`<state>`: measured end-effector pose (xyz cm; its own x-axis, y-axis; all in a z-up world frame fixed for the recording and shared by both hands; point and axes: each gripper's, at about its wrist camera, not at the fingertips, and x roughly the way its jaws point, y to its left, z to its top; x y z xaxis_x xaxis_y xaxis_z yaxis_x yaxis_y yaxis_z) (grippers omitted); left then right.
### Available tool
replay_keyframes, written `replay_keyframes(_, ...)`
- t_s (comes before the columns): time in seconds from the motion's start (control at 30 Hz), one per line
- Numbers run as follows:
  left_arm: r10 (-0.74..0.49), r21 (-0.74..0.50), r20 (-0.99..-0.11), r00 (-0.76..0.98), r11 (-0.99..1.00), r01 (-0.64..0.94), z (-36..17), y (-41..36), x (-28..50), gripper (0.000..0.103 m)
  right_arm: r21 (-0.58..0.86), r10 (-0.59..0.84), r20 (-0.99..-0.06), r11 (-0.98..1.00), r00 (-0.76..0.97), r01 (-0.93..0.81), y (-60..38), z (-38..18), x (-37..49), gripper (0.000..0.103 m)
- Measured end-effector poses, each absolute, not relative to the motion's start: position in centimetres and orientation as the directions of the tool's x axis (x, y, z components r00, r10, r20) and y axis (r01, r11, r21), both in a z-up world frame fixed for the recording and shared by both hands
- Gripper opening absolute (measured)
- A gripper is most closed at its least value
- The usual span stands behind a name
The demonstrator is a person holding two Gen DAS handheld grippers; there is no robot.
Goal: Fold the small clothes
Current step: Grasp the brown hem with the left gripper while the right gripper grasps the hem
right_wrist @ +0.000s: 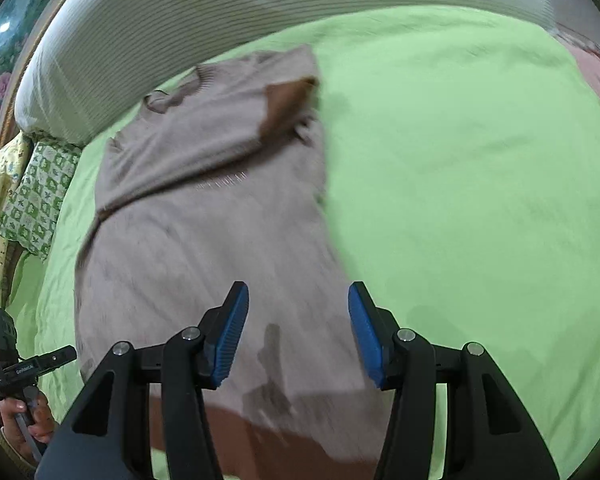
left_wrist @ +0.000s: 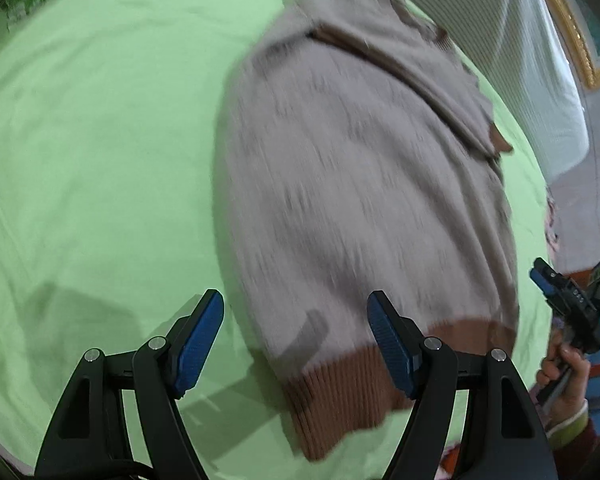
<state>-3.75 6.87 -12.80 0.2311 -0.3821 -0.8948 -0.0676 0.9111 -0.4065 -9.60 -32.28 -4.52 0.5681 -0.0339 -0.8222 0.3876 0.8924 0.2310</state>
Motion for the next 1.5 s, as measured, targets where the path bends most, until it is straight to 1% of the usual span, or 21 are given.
replay_keyframes(0.1, -0.401, -0.415, -0.898, 0.181, 0.908, -0.050, -13.6, 6.2, -5.8, 0.075, 0.255, -0.015, -0.828, 0.881, 0.560, 0.399, -32.4, -5.3, -12.1, 0.053)
replay_keyframes(0.23, -0.454, -0.464, -0.883, 0.123, 0.883, -0.072, -15.0, 5.4, -7.8, 0.079, 0.281, 0.008, -0.834, 0.867, 0.552, 0.411, -32.6, -6.4, -14.6, 0.053)
replay_keyframes(0.33, -0.463, -0.474, -0.877, 0.125, 0.877, -0.076, -15.1, 4.6, -8.2, 0.079, 0.328, 0.052, -0.832, 0.849, 0.552, 0.414, -33.2, -7.1, -16.0, 0.053)
replay_keyframes(0.4, -0.496, -0.509, -0.859, 0.129, 0.855, -0.096, -15.3, 4.0, -8.0, 0.078, 0.357, 0.089, -0.834, 0.841, 0.545, 0.408, -33.4, -7.7, -16.6, 0.053)
replay_keyframes(0.43, -0.526, -0.540, -0.840, 0.133, 0.836, -0.099, -15.3, 3.6, -7.7, 0.067, 0.369, 0.108, -0.835, 0.838, 0.539, 0.403, -33.4, -7.9, -16.8, 0.053)
replay_keyframes(0.47, -0.562, -0.574, -0.817, 0.129, 0.813, -0.093, -15.6, 3.0, -7.6, 0.058, 0.383, 0.130, -0.836, 0.834, 0.533, 0.398, -33.5, -8.2, -16.9, 0.053)
replay_keyframes(0.53, -0.599, -0.604, -0.797, 0.084, 0.793, -0.079, -16.5, 1.9, -7.5, 0.014, 0.395, 0.158, -0.840, 0.834, 0.519, 0.386, -33.4, -8.6, -17.1, 0.053)
replay_keyframes(0.57, -0.601, -0.604, -0.797, 0.062, 0.793, -0.081, -17.0, 1.6, -7.7, 0.010, 0.396, 0.167, -0.843, 0.836, 0.512, 0.381, -33.3, -8.7, -17.2, 0.053)
replay_keyframes(0.6, -0.597, -0.600, -0.800, 0.065, 0.795, -0.083, -17.1, 1.6, -7.9, 0.012, 0.399, 0.179, -0.847, 0.836, 0.500, 0.376, -33.2, -9.0, -17.2, 0.053)
replay_keyframes(0.73, -0.603, -0.611, -0.790, 0.109, 0.790, -0.056, -15.9, 2.5, -8.4, 0.010, 0.445, 0.240, -0.841, 0.817, 0.485, 0.367, -32.6, -10.0, -17.6, 0.053)
replay_keyframes(0.77, -0.616, -0.625, -0.778, 0.125, 0.778, -0.059, -15.6, 2.8, -8.4, 0.009, 0.450, 0.247, -0.840, 0.815, 0.483, 0.365, -32.4, -10.3, -17.7, 0.051)
replay_keyframes(0.8, -0.624, -0.635, -0.770, 0.135, 0.770, -0.063, -15.4, 3.2, -8.5, 0.009, 0.448, 0.245, -0.839, 0.818, 0.486, 0.360, -32.2, -10.5, -17.8, 0.047)
replay_keyframes(0.83, -0.629, -0.641, -0.764, 0.145, 0.765, -0.064, -15.1, 3.4, -8.6, 0.008, 0.446, 0.244, -0.839, 0.820, 0.486, 0.359, -32.0, -10.8, -17.9, 0.030)
replay_keyframes(0.87, -0.632, -0.646, -0.759, 0.158, 0.761, -0.062, -14.8, 3.6, -8.8, 0.008, 0.452, 0.252, -0.840, 0.815, 0.480, 0.362, -31.9, -11.1, -17.9, 0.008)
replay_keyframes(1.03, -0.645, -0.659, -0.730, 0.226, 0.752, 0.017, -11.4, 4.6, -10.1, 0.007, 0.501, 0.282, -0.797, 0.803, 0.534, 0.324, -31.8, -9.9, -19.7, 0.008)
replay_keyframes(1.17, -0.641, -0.647, -0.715, 0.278, 0.758, 0.085, -8.3, 5.7, -11.3, 0.007, 0.594, 0.355, -0.733, 0.750, 0.580, 0.290, -32.4, -8.6, -22.9, 0.007)
replay_keyframes(1.33, -0.622, -0.629, -0.734, 0.273, 0.774, 0.071, -7.8, 7.8, -12.3, 0.007, 0.628, 0.430, -0.725, 0.733, 0.537, 0.262, -31.4, -8.6, -24.2, 0.007)
replay_keyframes(1.4, -0.619, -0.633, -0.734, 0.280, 0.773, 0.051, -7.6, 8.5, -12.2, 0.007, 0.654, 0.458, -0.701, 0.718, 0.547, 0.237, -31.1, -8.1, -23.8, 0.007)
replay_keyframes(1.5, -0.629, -0.648, -0.713, 0.310, 0.760, 0.051, -6.6, 8.8, -11.1, 0.007, 0.695, 0.472, -0.635, 0.695, 0.612, 0.185, -31.5, -5.9, -21.9, 0.007)
